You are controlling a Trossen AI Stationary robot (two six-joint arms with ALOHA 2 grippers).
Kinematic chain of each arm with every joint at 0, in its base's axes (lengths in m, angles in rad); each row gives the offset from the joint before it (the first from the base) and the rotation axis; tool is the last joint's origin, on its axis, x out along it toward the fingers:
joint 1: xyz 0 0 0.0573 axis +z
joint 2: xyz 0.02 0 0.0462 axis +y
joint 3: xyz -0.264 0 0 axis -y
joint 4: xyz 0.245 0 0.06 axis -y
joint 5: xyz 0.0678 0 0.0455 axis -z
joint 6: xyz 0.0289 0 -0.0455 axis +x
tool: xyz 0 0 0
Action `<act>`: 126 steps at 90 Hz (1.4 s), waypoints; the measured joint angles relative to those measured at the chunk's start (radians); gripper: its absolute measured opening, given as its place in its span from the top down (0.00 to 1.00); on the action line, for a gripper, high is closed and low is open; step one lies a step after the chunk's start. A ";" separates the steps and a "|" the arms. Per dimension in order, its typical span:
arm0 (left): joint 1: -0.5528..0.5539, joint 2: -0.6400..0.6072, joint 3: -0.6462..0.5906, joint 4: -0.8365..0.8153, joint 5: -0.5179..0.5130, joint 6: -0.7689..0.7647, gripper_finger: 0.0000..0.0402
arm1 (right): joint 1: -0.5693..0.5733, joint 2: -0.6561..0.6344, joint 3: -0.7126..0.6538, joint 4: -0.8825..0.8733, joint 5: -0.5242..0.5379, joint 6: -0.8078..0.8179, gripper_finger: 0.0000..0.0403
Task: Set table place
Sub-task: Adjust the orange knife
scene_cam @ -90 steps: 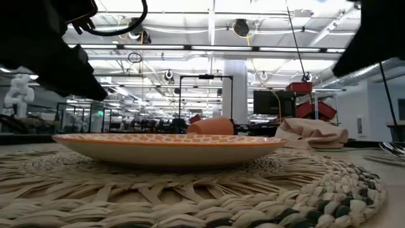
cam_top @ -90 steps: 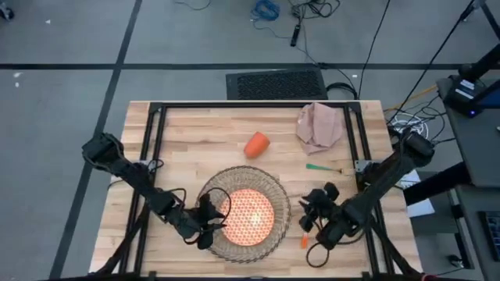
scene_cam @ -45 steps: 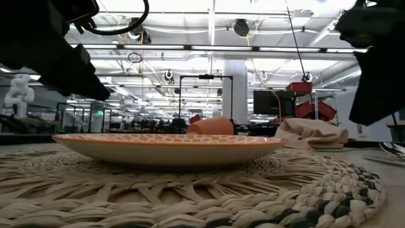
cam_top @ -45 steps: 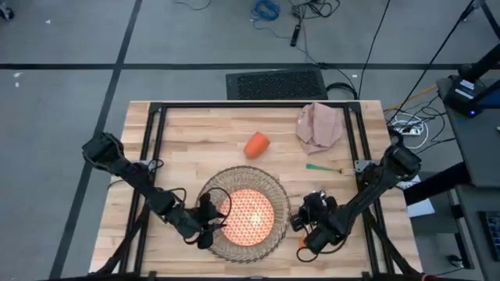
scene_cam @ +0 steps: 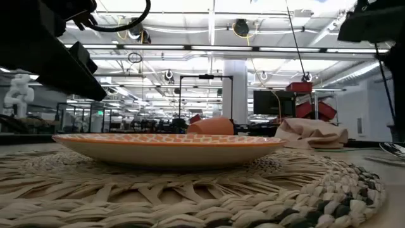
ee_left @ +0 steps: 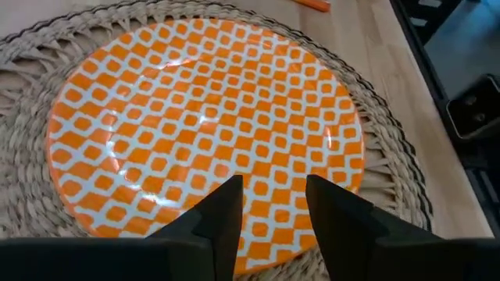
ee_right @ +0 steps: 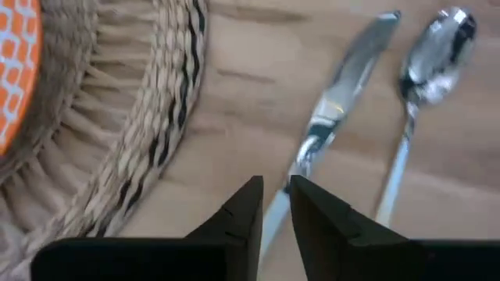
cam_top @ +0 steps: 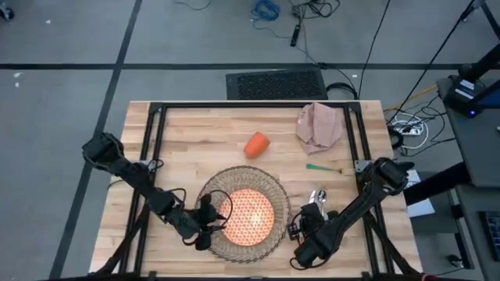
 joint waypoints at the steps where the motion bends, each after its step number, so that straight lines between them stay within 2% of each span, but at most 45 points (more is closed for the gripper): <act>1: 0.000 0.000 0.000 0.000 0.002 0.001 0.68 | 0.000 0.003 0.005 -0.002 -0.006 0.000 0.86; 23: 0.000 0.000 0.000 0.004 0.033 0.023 0.68 | -0.010 0.070 0.031 0.011 -0.117 0.018 0.82; 61: -0.032 0.000 0.000 0.002 0.071 0.025 0.68 | -0.055 0.121 0.031 0.038 -0.154 0.009 0.67; 126: -0.059 0.000 0.000 0.002 0.071 0.016 0.68 | -0.049 0.122 0.018 -0.014 -0.152 -0.010 0.84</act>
